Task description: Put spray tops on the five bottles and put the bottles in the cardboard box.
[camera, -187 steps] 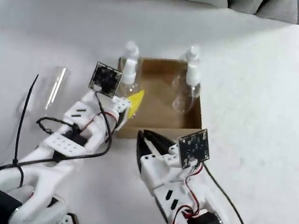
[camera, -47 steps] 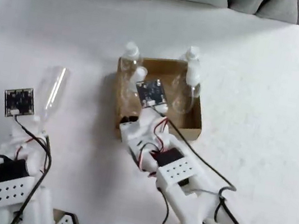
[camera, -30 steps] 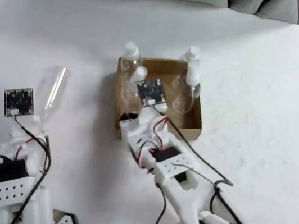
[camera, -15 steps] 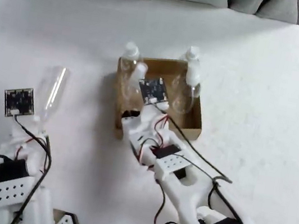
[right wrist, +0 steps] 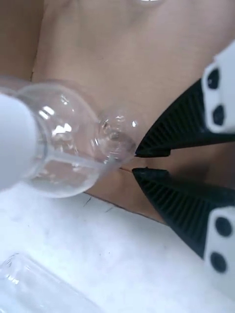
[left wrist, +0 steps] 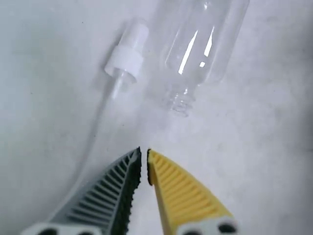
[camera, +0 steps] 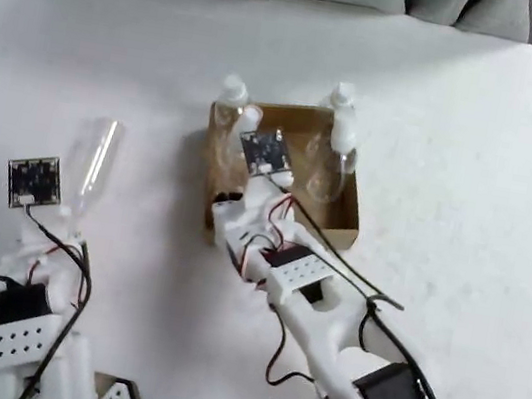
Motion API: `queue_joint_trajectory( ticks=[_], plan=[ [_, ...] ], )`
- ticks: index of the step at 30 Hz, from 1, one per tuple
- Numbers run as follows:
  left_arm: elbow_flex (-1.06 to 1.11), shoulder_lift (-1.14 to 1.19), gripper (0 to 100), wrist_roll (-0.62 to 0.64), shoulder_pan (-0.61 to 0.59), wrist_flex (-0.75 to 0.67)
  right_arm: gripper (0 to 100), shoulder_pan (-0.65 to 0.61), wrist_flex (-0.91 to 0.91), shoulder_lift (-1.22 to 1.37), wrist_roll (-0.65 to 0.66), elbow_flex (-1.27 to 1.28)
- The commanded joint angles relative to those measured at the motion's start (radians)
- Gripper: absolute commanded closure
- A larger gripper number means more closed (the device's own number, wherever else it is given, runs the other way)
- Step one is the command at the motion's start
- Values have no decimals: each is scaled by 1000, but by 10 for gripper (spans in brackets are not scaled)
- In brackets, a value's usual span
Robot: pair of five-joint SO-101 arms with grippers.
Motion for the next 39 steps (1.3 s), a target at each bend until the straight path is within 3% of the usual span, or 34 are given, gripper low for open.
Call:
queue_joint_trajectory(
  ticks=[1,8,16,22,36,39],
  plan=[
    [-12,-16,980,-12,-5,-25,981,7,-45,-8,5,-48],
    [-12,-16,980,-12,-5,-26,982,7,-143,-2,5,-14],
    [-12,-16,980,-12,-5,-28,982,5,-125,-13,5,-8],
    [-12,-16,980,-12,-5,-28,982,5,-19,-73,5,-14],
    [-55,-16,980,-6,-12,-18,982,-8,435,-492,2,-9],
    [-132,-13,980,-11,-61,46,981,-47,515,-535,-74,-14]
  ],
)
